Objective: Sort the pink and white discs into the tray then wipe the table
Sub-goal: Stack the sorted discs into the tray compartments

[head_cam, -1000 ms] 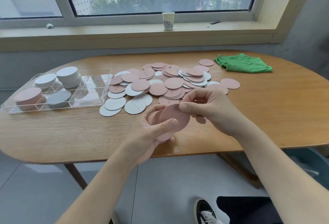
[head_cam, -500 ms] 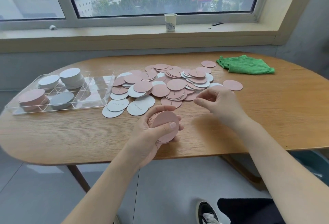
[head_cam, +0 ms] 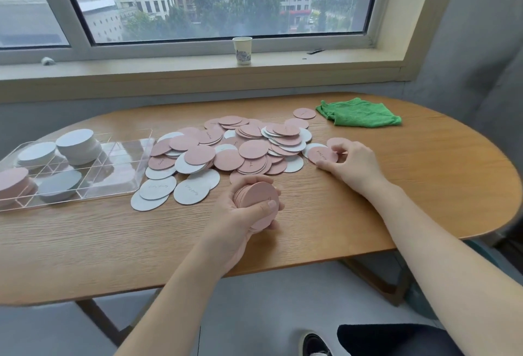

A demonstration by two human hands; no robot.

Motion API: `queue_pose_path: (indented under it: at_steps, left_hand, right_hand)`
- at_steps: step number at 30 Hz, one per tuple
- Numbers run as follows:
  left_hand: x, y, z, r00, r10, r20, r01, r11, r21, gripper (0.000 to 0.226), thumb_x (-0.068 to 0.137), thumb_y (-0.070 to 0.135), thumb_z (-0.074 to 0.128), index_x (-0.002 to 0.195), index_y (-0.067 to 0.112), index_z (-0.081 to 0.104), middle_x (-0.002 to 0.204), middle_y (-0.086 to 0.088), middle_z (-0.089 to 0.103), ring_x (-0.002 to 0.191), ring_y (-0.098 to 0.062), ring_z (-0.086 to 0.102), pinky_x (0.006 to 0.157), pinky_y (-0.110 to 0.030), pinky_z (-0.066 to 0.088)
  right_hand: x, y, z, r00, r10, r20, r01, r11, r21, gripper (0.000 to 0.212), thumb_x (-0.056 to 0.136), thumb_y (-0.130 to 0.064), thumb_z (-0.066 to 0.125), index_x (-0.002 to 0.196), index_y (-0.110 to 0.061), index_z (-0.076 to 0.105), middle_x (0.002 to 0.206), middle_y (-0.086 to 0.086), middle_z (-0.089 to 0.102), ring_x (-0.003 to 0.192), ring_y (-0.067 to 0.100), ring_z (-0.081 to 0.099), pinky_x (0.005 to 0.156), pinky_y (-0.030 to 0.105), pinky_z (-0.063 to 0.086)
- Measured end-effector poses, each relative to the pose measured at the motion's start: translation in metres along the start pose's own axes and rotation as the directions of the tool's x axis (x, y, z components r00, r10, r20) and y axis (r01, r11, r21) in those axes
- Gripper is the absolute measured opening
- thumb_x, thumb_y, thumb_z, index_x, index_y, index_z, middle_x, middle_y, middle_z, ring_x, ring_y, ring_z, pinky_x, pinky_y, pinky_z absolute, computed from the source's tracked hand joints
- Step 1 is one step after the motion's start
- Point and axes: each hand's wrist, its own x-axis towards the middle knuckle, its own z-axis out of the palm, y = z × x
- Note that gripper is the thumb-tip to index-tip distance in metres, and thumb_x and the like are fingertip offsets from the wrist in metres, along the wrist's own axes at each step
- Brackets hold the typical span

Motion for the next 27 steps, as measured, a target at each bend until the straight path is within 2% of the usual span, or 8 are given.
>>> queue_pose_path:
  at_steps: [3,6,12,14,18,21,23,27]
  left_hand:
    - [0.003,-0.002,0.007,1.0,-0.005,0.01,0.005,1.0,0.01,0.037,0.072,0.001,0.079,0.103,0.02,0.075,0.114,-0.021,0.073,0.095,-0.034,0.073,0.071,-0.039,0.055]
    - [0.006,-0.004,0.012,1.0,-0.005,0.019,0.005,1.0,-0.004,0.037,0.071,-0.001,0.08,0.102,0.018,0.075,0.11,-0.019,0.073,0.093,-0.035,0.072,0.063,-0.037,0.058]
    - [0.011,-0.005,0.018,1.0,-0.02,0.013,0.02,1.0,0.011,0.037,0.07,0.001,0.08,0.102,0.02,0.076,0.108,-0.018,0.074,0.093,-0.034,0.072,0.066,-0.037,0.056]
    - [0.012,-0.006,0.021,1.0,-0.025,0.001,0.025,1.0,0.003,0.037,0.069,0.001,0.081,0.1,0.021,0.077,0.107,-0.017,0.074,0.093,-0.034,0.072,0.066,-0.037,0.056]
    - [0.013,-0.006,0.027,1.0,-0.024,-0.01,0.024,1.0,-0.007,0.042,0.07,0.003,0.083,0.108,0.015,0.073,0.106,-0.017,0.073,0.094,-0.033,0.072,0.066,-0.037,0.056]
    - [0.014,-0.006,0.03,1.0,-0.024,-0.02,0.024,1.0,-0.014,0.048,0.071,0.003,0.089,0.113,0.013,0.07,0.104,-0.016,0.074,0.096,-0.034,0.071,0.071,-0.038,0.053]
    - [0.013,-0.005,0.031,0.999,-0.021,-0.028,0.02,0.999,-0.032,0.045,0.072,0.007,0.085,0.114,0.013,0.068,0.099,-0.016,0.074,0.096,-0.035,0.069,0.072,-0.038,0.05]
    - [0.013,-0.004,0.034,0.999,-0.019,-0.039,0.017,0.999,-0.046,0.043,0.073,0.012,0.083,0.113,0.015,0.069,0.1,-0.016,0.074,0.091,-0.031,0.068,0.062,-0.033,0.053]
  right_hand:
    - [0.006,-0.002,-0.001,0.998,0.037,0.055,-0.038,0.999,0.016,0.069,0.066,-0.059,0.085,0.124,-0.029,0.065,0.116,-0.008,0.063,0.114,0.021,0.06,0.105,0.047,0.045]
    - [0.011,-0.007,-0.003,0.99,0.088,0.108,-0.081,0.994,-0.074,0.073,0.071,-0.071,0.075,0.13,-0.029,0.061,0.129,-0.003,0.059,0.123,0.026,0.051,0.104,0.041,0.039]
    - [0.016,-0.008,-0.002,0.985,0.131,0.11,-0.126,0.991,-0.046,0.078,0.066,-0.063,0.084,0.131,-0.026,0.06,0.133,-0.002,0.059,0.124,0.025,0.05,0.105,0.04,0.037]
    - [0.016,-0.006,-0.002,0.986,0.122,0.114,-0.129,0.99,0.058,0.073,0.066,-0.052,0.089,0.125,-0.024,0.059,0.126,-0.001,0.061,0.116,0.021,0.056,0.102,0.04,0.044]
    - [0.004,-0.003,-0.006,0.997,0.055,0.052,-0.071,0.928,0.365,0.03,0.082,-0.021,0.083,0.106,-0.02,0.065,0.101,0.002,0.07,0.083,0.013,0.064,0.067,0.02,0.047]
    - [-0.014,-0.007,-0.015,0.999,0.01,0.044,-0.034,0.807,0.59,0.019,0.086,-0.012,0.078,0.103,-0.015,0.07,0.095,0.004,0.074,0.077,0.006,0.066,0.063,0.014,0.046]
    - [-0.032,-0.015,-0.022,0.996,-0.062,0.064,0.0,0.718,0.696,0.019,0.085,-0.008,0.079,0.102,-0.013,0.072,0.091,0.003,0.075,0.069,0.002,0.062,0.062,0.016,0.045]
    - [-0.065,-0.03,-0.031,0.972,-0.192,0.136,-0.003,0.566,0.825,0.019,0.078,-0.014,0.082,0.095,-0.016,0.073,0.085,0.003,0.075,0.073,0.013,0.058,0.062,0.024,0.046]
